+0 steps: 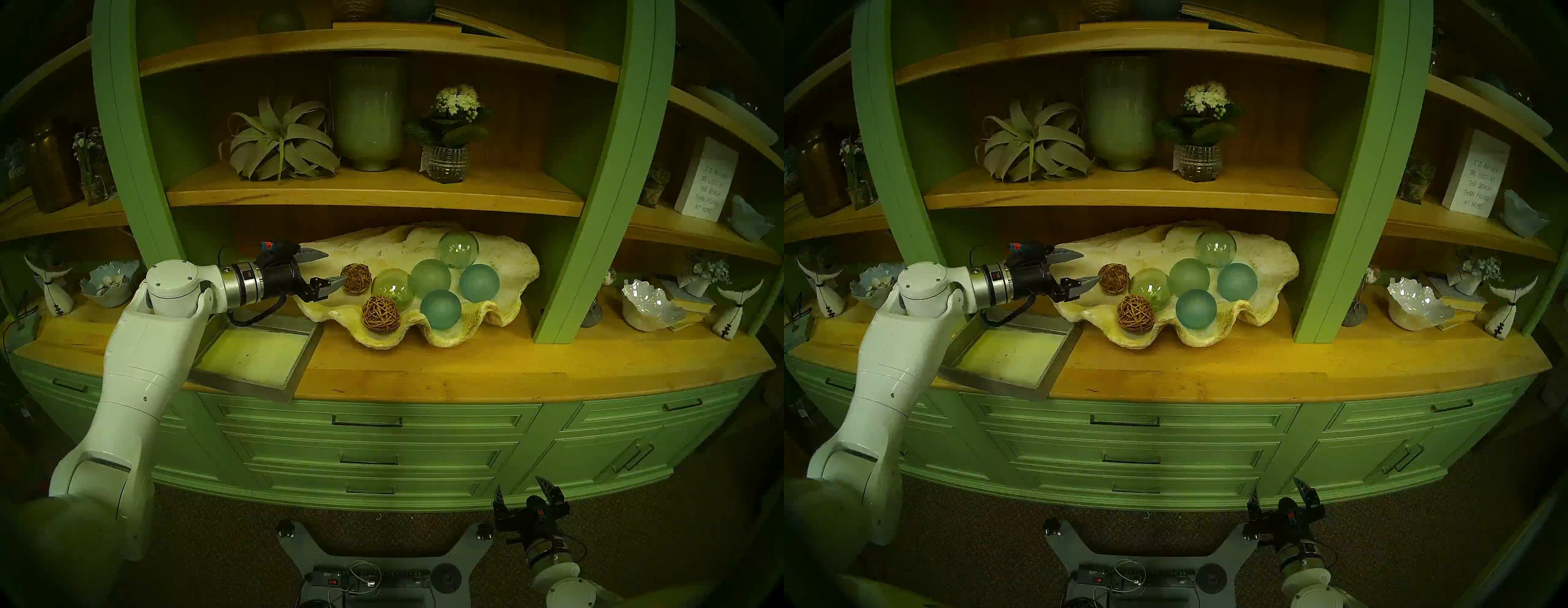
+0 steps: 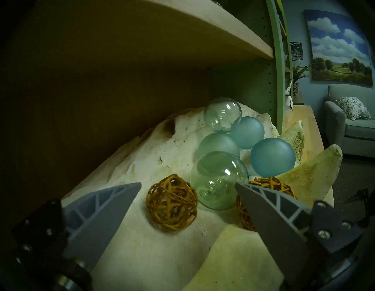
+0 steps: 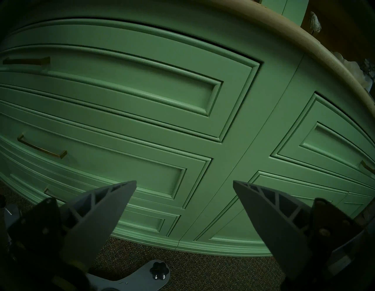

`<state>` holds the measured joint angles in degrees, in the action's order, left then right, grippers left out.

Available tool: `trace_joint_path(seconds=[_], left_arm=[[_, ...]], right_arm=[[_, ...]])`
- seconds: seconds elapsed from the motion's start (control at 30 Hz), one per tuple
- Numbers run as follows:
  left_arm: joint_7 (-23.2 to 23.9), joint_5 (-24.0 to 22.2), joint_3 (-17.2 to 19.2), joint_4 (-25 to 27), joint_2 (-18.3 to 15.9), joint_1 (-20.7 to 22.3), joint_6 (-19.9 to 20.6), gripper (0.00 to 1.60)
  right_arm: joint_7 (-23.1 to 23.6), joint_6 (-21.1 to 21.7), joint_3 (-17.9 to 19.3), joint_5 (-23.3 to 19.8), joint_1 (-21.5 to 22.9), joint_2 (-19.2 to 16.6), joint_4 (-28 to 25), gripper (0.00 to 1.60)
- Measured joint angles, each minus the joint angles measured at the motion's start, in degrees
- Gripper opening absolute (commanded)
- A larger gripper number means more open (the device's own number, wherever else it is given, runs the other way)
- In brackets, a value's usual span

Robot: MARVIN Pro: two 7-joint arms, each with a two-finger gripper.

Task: Put wooden balls into bowl

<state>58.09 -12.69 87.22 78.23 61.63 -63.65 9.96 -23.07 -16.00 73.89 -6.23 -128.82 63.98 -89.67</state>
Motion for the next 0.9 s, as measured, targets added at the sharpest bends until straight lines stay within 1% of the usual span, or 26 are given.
trace_joint_path(seconds=[0.13,0.27,0.47,0.6,0.63,0.77,0.9], left_arm=[[0.67,-0.55,1.76,2.79,-0.97,-2.02,-0.27,1.60],[1.28,-1.65,4.97,5.78,-2.34,-5.25,-0.41,1.60],[2.24,-3.12,11.06,8.56,-4.55,-10.76,-0.63,1.60],[2.82,-3.56,14.80,9.98,-5.62,-14.12,-1.71,1.60],[3.15,-3.56,16.21,10.52,-5.82,-15.32,-2.16,1.60],[4.04,-3.57,19.82,11.49,-5.89,-18.46,-3.30,1.60],[4.83,-3.51,23.86,12.35,-5.25,-22.16,-4.96,1.60]], right_arm=[[0.00,0.00,0.00,0.00,0.00,0.00,0.00,1.60],[0.00,0.00,0.00,0.00,0.01,0.00,0.03,1.60],[0.00,-0.01,0.00,0.00,0.01,0.01,0.10,1.60],[0.00,-0.01,-0.01,0.00,0.02,0.02,0.14,1.60],[0.00,-0.01,-0.01,0.00,0.02,0.02,0.16,1.60],[0.00,-0.01,-0.01,0.00,0.03,0.02,0.19,1.60],[0.01,-0.01,-0.02,0.00,0.03,0.02,0.25,1.60]])
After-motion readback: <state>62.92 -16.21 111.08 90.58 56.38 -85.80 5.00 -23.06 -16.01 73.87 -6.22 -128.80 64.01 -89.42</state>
